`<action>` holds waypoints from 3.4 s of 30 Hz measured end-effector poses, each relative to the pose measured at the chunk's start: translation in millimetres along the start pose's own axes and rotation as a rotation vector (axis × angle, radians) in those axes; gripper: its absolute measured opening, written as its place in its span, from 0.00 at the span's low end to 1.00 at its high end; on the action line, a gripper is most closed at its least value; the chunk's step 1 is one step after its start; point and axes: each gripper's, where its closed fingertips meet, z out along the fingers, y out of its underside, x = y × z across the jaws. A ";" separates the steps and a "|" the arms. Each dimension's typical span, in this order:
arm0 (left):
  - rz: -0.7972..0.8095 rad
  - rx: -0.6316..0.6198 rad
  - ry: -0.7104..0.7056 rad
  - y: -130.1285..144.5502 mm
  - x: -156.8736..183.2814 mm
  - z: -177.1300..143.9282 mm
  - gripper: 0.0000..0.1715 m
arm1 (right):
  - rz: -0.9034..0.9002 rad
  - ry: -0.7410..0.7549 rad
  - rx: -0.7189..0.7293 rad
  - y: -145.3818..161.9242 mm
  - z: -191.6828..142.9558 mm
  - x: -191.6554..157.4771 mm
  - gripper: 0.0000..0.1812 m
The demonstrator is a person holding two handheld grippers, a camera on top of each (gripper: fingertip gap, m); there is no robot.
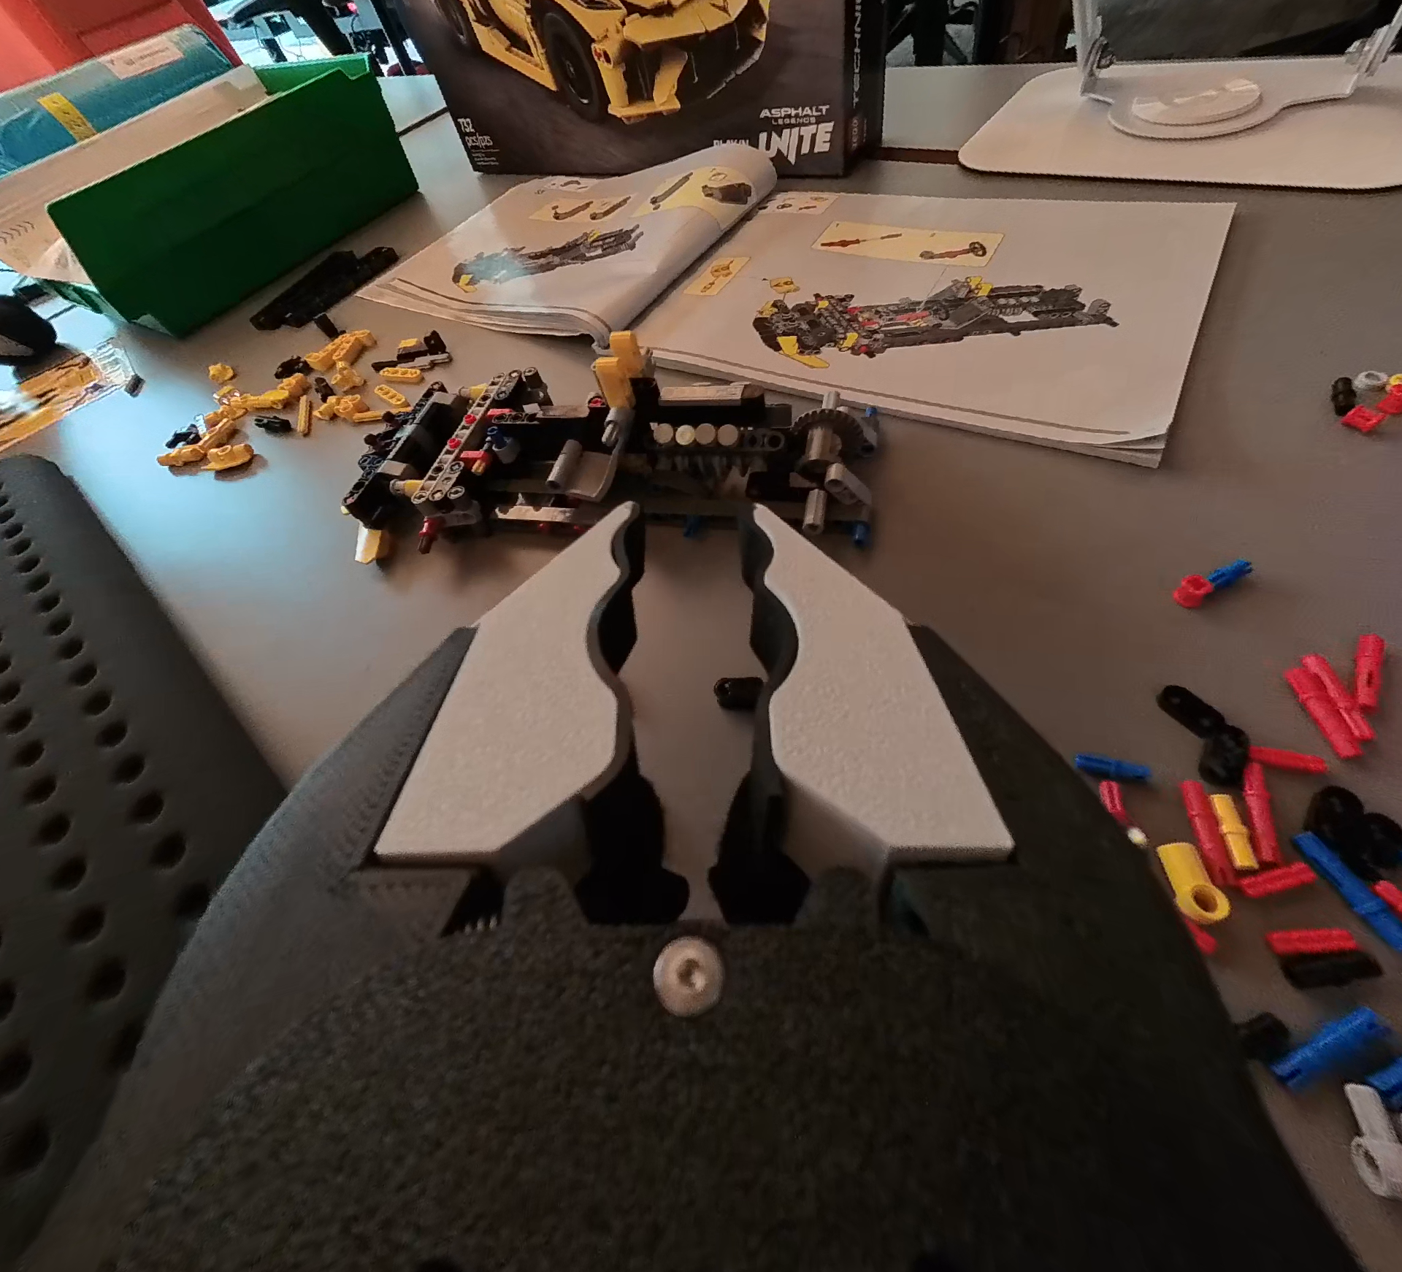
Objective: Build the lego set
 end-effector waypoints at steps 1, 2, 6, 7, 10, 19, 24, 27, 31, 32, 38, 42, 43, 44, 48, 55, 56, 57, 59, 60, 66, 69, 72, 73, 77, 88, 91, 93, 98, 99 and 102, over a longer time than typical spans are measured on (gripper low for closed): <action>0.047 0.013 -0.007 -1.2 2.2 -0.2 0.27 | -0.002 0.003 -0.002 0.4 0.2 0.3 0.13; 0.100 0.020 -0.021 -0.8 4.4 -0.8 0.27 | -0.004 0.006 -0.006 0.9 0.6 0.5 0.13; 0.342 0.156 -0.159 -14.2 14.0 -15.9 0.26 | -0.014 0.018 -0.020 2.9 2.5 1.2 0.13; 0.416 0.206 -0.193 -19.9 20.0 -23.4 0.26 | -0.019 0.021 -0.023 3.2 2.8 0.9 0.13; 0.589 0.293 -0.297 -31.4 32.9 -42.9 0.26 | -0.038 0.030 -0.039 5.4 4.4 0.0 0.13; 0.634 0.400 -0.271 -44.8 63.2 -60.1 0.26 | -0.084 0.051 -0.066 9.3 6.8 -1.9 0.13; 0.570 0.658 -0.015 -91.2 158.4 -96.4 0.25 | -0.052 -0.101 0.009 -16.3 9.1 -40.5 0.12; 0.560 0.813 0.286 -121.3 255.2 -129.1 0.25 | -0.031 -0.433 -0.013 -46.9 26.4 -119.1 0.21; 0.760 0.898 0.467 -141.3 362.8 -151.7 0.25 | -0.140 -0.701 -0.158 -56.7 54.1 -185.7 0.40; 0.804 0.914 0.493 -143.9 383.2 -155.3 0.25 | -0.201 -0.720 -0.153 -57.4 58.5 -192.9 0.40; 0.928 0.875 0.774 -132.2 461.8 -168.1 0.25 | -0.540 -0.739 0.004 -68.3 45.9 -204.0 0.25; 0.948 0.794 0.991 -116.5 489.7 -178.5 0.25 | -0.646 -0.773 -0.106 -46.9 38.0 -190.6 0.21; 0.949 0.779 1.022 -114.9 494.6 -180.2 0.25 | -0.664 -0.797 -0.128 -40.6 35.3 -190.1 0.20; 0.952 0.762 1.059 -112.4 499.1 -182.6 0.25 | -0.682 -0.811 -0.141 -35.8 33.6 -189.8 0.20; 0.936 0.714 1.094 -109.0 509.0 -183.6 0.26 | -0.722 -0.787 -0.092 -34.0 31.0 -184.6 0.14; 0.707 0.687 1.182 -97.5 522.2 -185.3 0.30 | -0.397 -0.901 -0.044 -36.8 9.8 -181.3 0.02; 0.687 0.667 1.206 -96.4 525.0 -186.5 0.37 | -0.345 -0.921 -0.032 -36.8 5.2 -181.6 0.02; 0.680 0.646 1.236 -95.2 528.1 -188.3 0.45 | -0.273 -0.964 -0.019 -38.1 -1.8 -183.8 0.02; 0.673 0.619 1.372 -92.5 533.5 -203.5 0.53 | -0.102 -1.100 -0.011 -41.0 -19.8 -191.2 0.02; 0.678 0.599 1.487 -89.3 534.9 -217.2 0.56 | -0.033 -1.164 -0.005 -42.1 -28.1 -193.9 0.02; 0.903 0.491 1.905 -68.7 538.9 -264.9 0.37 | 0.197 -1.488 -0.117 -37.5 -61.9 -202.2 0.02; 0.903 0.445 1.973 -65.4 542.3 -266.5 0.30 | 0.210 -1.497 -0.141 -34.5 -62.1 -195.4 0.02; 0.908 0.441 1.981 -56.5 546.5 -260.5 0.28 | 0.157 -1.467 -0.157 -27.2 -59.4 -190.1 0.02; 0.911 0.457 1.950 -55.9 548.0 -255.6 0.28 | 0.131 -1.427 -0.149 -25.2 -55.1 -186.8 0.02; 0.783 0.333 1.764 -58.3 558.5 -224.0 0.28 | 0.034 -1.156 -0.131 -15.0 -26.3 -157.9 0.02; 0.757 0.301 1.808 -39.2 550.3 -222.7 0.27 | -0.214 -1.159 -0.228 19.1 -30.3 -173.7 0.14; 0.716 0.304 1.817 -42.7 552.5 -222.9 0.27 | -0.230 -1.150 -0.218 16.6 -29.2 -172.4 0.14; 0.717 0.313 1.803 -40.6 554.7 -221.0 0.27 | -0.252 -1.128 -0.209 19.8 -28.5 -171.4 0.15; 0.744 0.304 1.777 -34.7 559.2 -217.4 0.27 | -0.330 -1.120 -0.242 32.0 -29.4 -168.9 0.14; 0.741 0.309 1.755 -36.7 559.9 -215.0 0.27 | -0.359 -1.098 -0.255 33.2 -27.4 -166.9 0.14; 0.702 0.361 1.692 -47.7 561.0 -212.1 0.27 | -0.468 -0.961 -0.280 39.7 -17.1 -160.8 0.13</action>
